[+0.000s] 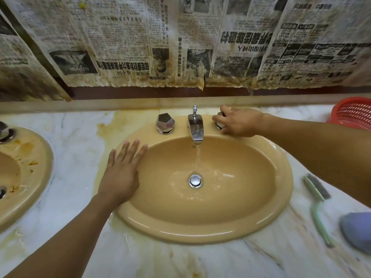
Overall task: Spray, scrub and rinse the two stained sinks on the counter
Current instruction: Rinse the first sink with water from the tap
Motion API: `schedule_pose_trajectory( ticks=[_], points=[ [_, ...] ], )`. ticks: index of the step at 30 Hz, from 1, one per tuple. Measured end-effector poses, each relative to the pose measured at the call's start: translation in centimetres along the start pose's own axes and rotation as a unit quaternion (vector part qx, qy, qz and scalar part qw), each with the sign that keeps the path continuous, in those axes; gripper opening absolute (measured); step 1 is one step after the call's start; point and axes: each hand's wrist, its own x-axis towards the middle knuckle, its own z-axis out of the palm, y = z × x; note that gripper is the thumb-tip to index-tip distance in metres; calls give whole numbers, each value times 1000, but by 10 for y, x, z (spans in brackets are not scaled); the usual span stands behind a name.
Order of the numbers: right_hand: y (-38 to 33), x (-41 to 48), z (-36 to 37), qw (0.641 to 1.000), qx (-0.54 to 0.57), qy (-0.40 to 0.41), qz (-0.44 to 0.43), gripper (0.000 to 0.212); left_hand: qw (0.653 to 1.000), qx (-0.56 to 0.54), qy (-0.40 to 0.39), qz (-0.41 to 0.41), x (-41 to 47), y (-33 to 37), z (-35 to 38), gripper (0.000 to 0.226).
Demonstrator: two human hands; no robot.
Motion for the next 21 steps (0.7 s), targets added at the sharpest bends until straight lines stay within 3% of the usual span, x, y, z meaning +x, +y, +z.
schedule_pose_trajectory(
  ticks=[3, 6, 11, 17, 21],
  points=[
    [-15, 7, -3, 996, 48, 6, 80, 46, 1000, -1, 5, -5, 1, -1, 2, 90],
    [-28, 14, -3, 991, 44, 5, 123, 42, 1000, -13, 6, -7, 1, 0, 2, 90],
    [-34, 22, 2, 970, 137, 40, 195, 45, 1000, -15, 15, -4, 3, 0, 1, 89],
    [-57, -12, 26, 883, 389, 138, 225, 76, 999, -30, 21, -19, 2, 2, -1, 87],
    [-103, -90, 47, 842, 440, 194, 243, 77, 996, -58, 31, -62, -17, 13, -4, 75]
  ],
)
